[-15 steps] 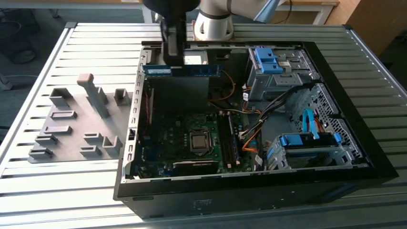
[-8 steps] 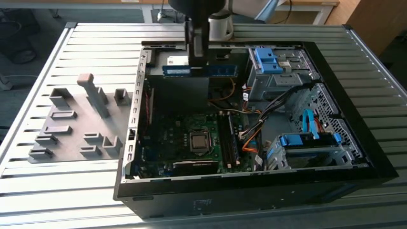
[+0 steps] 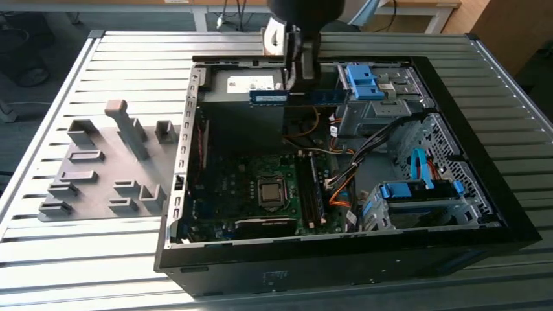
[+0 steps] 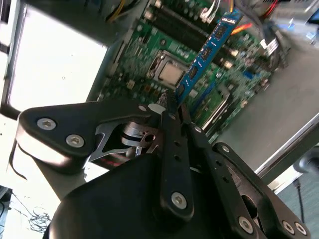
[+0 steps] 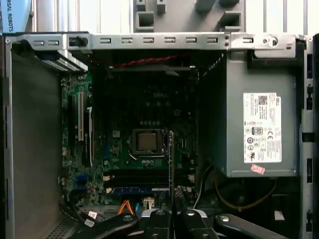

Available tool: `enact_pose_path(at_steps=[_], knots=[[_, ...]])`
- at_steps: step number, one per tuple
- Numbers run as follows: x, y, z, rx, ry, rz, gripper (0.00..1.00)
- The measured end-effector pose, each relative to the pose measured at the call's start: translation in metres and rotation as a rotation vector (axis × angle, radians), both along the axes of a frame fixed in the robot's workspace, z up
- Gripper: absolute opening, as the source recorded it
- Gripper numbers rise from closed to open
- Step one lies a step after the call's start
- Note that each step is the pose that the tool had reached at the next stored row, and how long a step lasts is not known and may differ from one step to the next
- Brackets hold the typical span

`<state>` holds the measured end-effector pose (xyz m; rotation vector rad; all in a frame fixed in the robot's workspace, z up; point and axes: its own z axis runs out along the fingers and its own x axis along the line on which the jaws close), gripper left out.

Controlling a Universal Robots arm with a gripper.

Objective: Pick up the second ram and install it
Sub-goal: 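Pick up the second ram and move it above second insertion slot, then insert the second ram into the second slot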

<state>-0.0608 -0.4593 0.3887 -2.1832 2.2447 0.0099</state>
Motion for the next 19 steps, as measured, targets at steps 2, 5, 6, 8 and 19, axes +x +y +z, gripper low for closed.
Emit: enact_pose_path(at_steps=[2,5,6,8,19], knots=[[0.009,0.0000,-0.0005,-0.0001,0.0000,0.000,0.14],[0.022,0.0000,-0.0012,0.0000,0.0000,0.000,0.14],[0.023,-0.0001,-0.0012,0.0000,0.0000,0.000,0.14],[0.023,-0.0001,-0.0012,0.0000,0.0000,0.000,0.14],[0.023,0.0000,-0.0012,-0.0001,0.0000,0.000,0.14]])
